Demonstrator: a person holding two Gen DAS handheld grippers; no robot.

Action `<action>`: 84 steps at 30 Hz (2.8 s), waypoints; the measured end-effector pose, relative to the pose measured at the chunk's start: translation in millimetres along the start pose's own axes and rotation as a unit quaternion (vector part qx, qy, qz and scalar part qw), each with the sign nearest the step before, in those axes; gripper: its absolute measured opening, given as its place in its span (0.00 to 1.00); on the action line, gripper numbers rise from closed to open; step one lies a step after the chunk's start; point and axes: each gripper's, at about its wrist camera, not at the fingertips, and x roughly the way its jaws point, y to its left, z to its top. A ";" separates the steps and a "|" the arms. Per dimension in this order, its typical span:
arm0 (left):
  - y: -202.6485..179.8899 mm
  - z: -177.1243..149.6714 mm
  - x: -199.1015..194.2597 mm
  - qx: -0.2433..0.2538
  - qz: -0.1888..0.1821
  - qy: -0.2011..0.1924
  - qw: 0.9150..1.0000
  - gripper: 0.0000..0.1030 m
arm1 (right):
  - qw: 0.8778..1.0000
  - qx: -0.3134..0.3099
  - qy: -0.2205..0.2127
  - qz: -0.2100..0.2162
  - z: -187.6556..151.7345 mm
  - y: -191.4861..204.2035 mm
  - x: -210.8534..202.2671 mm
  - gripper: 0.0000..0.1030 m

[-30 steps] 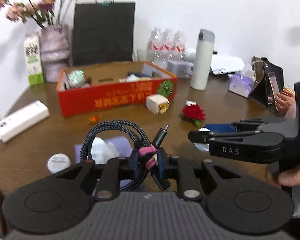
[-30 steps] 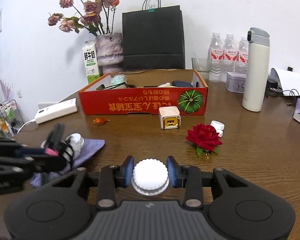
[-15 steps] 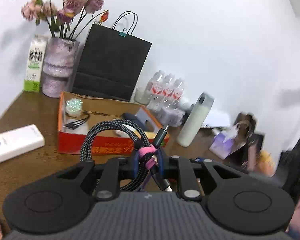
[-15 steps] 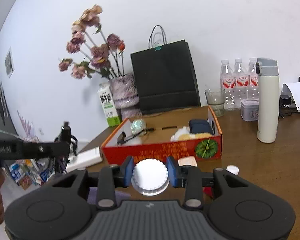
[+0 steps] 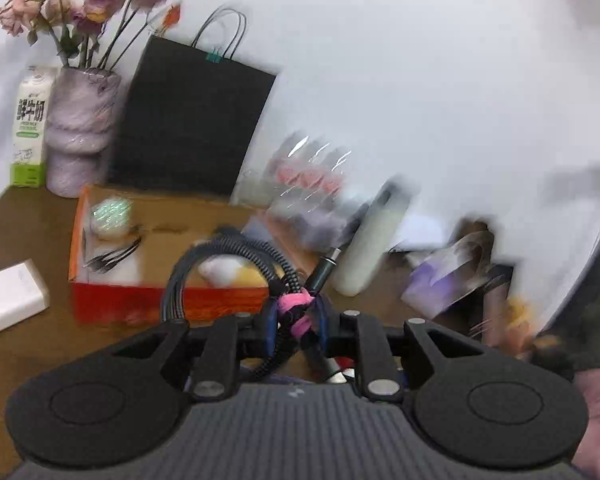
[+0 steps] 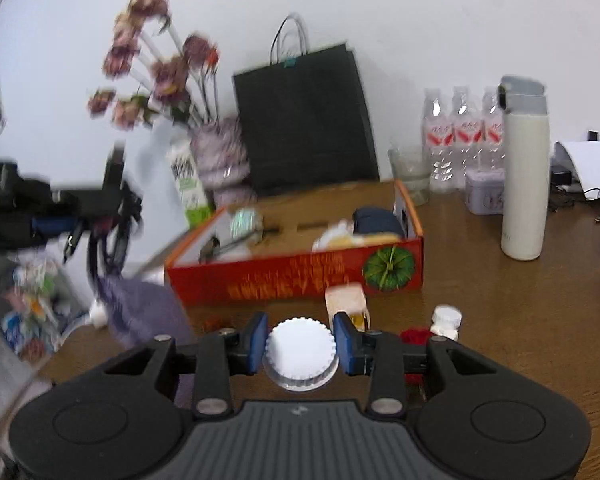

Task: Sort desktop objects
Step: 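Carry the cap and cable into the cardboard box and open both tools, then move both tools back over the table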

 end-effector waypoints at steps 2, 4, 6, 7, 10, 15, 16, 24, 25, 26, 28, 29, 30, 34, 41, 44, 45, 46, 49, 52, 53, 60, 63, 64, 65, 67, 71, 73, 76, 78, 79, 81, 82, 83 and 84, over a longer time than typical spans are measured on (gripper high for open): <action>10.0 -12.1 18.7 -0.038 0.024 0.034 0.998 0.19 | 1.000 0.005 0.012 -0.004 -11.3 -1.2 4.8 0.34; 12.0 -20.2 20.3 -0.043 0.000 0.031 0.999 0.19 | 1.000 0.011 -0.006 0.021 -19.5 -0.9 -4.0 0.34; 9.3 -22.8 26.0 -0.028 0.017 0.032 0.999 0.19 | 0.998 0.014 -0.021 0.061 -23.4 0.3 -14.0 0.34; 10.3 -22.9 29.3 -0.030 0.015 0.038 0.999 0.19 | 0.997 0.013 -0.020 0.071 -24.1 2.4 -15.0 0.34; 11.5 -21.1 29.2 -0.040 -0.002 0.044 0.998 0.19 | 0.998 -0.016 0.004 0.068 -28.3 16.7 -4.6 0.34; -3.2 1.2 13.7 -0.001 0.025 0.012 1.000 0.19 | 0.999 -0.009 0.005 0.046 -20.6 20.4 0.6 0.34; -4.4 9.7 11.8 0.006 0.029 0.009 1.000 0.19 | 0.999 -0.010 -0.002 0.045 -13.2 20.5 -2.0 0.34; 1.0 114.3 66.4 0.036 0.061 0.023 0.997 0.19 | 0.997 -0.039 -0.041 0.043 120.5 18.9 40.6 0.34; 5.4 123.2 81.7 0.035 0.066 0.029 0.997 0.19 | 0.998 -0.030 -0.034 0.043 137.6 12.9 58.2 0.34; 11.1 130.4 98.5 0.030 0.072 0.037 0.996 0.19 | 0.998 -0.021 -0.022 0.046 153.3 6.7 77.3 0.34; 26.5 140.2 136.5 0.018 0.080 0.063 0.995 0.19 | 0.999 0.010 -0.001 0.044 178.9 -9.9 120.6 0.34; 35.5 142.0 155.3 0.006 0.083 0.074 0.994 0.19 | 0.999 0.023 0.015 0.040 188.0 -17.4 143.5 0.34; 43.5 142.1 176.2 0.007 0.086 0.088 0.992 0.19 | 0.998 0.040 0.030 0.034 195.2 -25.8 166.5 0.34; 69.4 127.8 252.1 0.043 0.115 0.130 0.984 0.20 | 0.994 0.071 0.080 0.016 205.1 -48.6 246.4 0.34; 99.4 129.0 289.5 0.049 0.119 0.133 0.983 0.46 | 0.991 0.042 0.124 -0.034 201.0 -55.2 315.2 0.74; 102.3 133.5 272.9 0.054 0.097 0.128 0.986 0.51 | 0.992 0.041 0.114 -0.041 194.4 -61.2 316.8 0.78; 100.5 133.8 267.6 0.059 0.104 0.122 0.985 0.53 | 0.991 0.053 0.116 -0.037 190.3 -65.6 314.5 0.78; 98.6 133.0 260.9 0.064 0.113 0.116 0.985 0.58 | 0.990 0.061 0.119 -0.034 186.8 -68.4 312.1 0.76; 94.7 129.7 238.1 0.082 0.111 0.116 0.984 0.63 | 0.993 0.067 0.095 -0.038 182.4 -67.8 294.5 0.76; 94.6 134.0 214.4 0.073 0.125 0.108 0.983 0.66 | 0.993 0.076 0.088 -0.034 190.1 -63.5 276.6 0.76; 94.4 137.9 205.7 0.062 0.127 0.107 0.984 0.68 | 0.993 0.068 0.085 -0.039 193.5 -58.2 267.5 0.76; 79.0 135.2 147.0 0.025 0.176 0.085 0.980 0.83 | 0.994 -0.010 0.069 -0.088 199.6 -13.2 185.7 0.83; 67.1 112.0 114.7 0.017 0.191 0.065 0.979 0.89 | 0.992 -0.026 0.059 -0.108 175.5 -5.6 144.3 0.84; 61.3 101.7 104.8 0.024 0.190 0.057 0.980 0.93 | 0.992 -0.030 0.054 -0.114 164.1 -3.4 131.1 0.84; 54.8 87.4 92.4 0.030 0.190 0.048 0.980 0.98 | 0.991 -0.034 0.050 -0.118 151.2 -1.2 117.6 0.84; 41.8 58.6 71.9 0.046 0.193 0.034 0.980 0.99 | 0.991 -0.040 0.042 -0.121 119.4 3.7 92.1 0.85; 15.6 -14.8 31.4 0.083 0.182 0.011 0.980 1.00 | 0.991 -0.047 0.041 -0.117 47.2 12.4 47.9 0.85; 6.0 -49.1 15.2 0.091 0.183 0.001 0.979 1.00 | 0.992 -0.042 0.038 -0.110 13.6 16.0 32.0 0.85; -1.1 -92.4 -4.7 0.086 0.196 -0.016 0.977 1.00 | 0.992 -0.039 0.040 -0.111 -26.9 19.4 12.0 0.85; -1.2 -113.8 -13.6 0.070 0.186 -0.019 0.980 1.00 | 0.993 -0.036 0.035 -0.108 -45.2 20.9 0.1 0.85; -1.6 -122.6 -16.0 0.064 0.180 -0.016 0.981 1.00 | 0.994 -0.034 0.033 -0.104 -52.1 20.9 -4.8 0.85; -0.3 -135.9 -13.1 0.058 0.183 -0.001 0.981 1.00 | 0.994 -0.034 0.030 -0.098 -62.0 21.9 -10.4 0.86; -0.5 -141.4 -10.8 0.062 0.188 0.007 0.980 1.00 | 0.994 -0.034 0.031 -0.098 -67.1 22.8 -12.0 0.87; -0.9 -145.4 -8.5 0.064 0.194 0.013 0.979 1.00 | 0.994 -0.033 0.033 -0.098 -71.4 22.8 -12.9 0.87; -1.7 -149.3 -6.7 0.065 0.199 0.016 0.978 1.00 | 0.994 -0.033 0.034 -0.095 -75.0 23.4 -12.8 0.87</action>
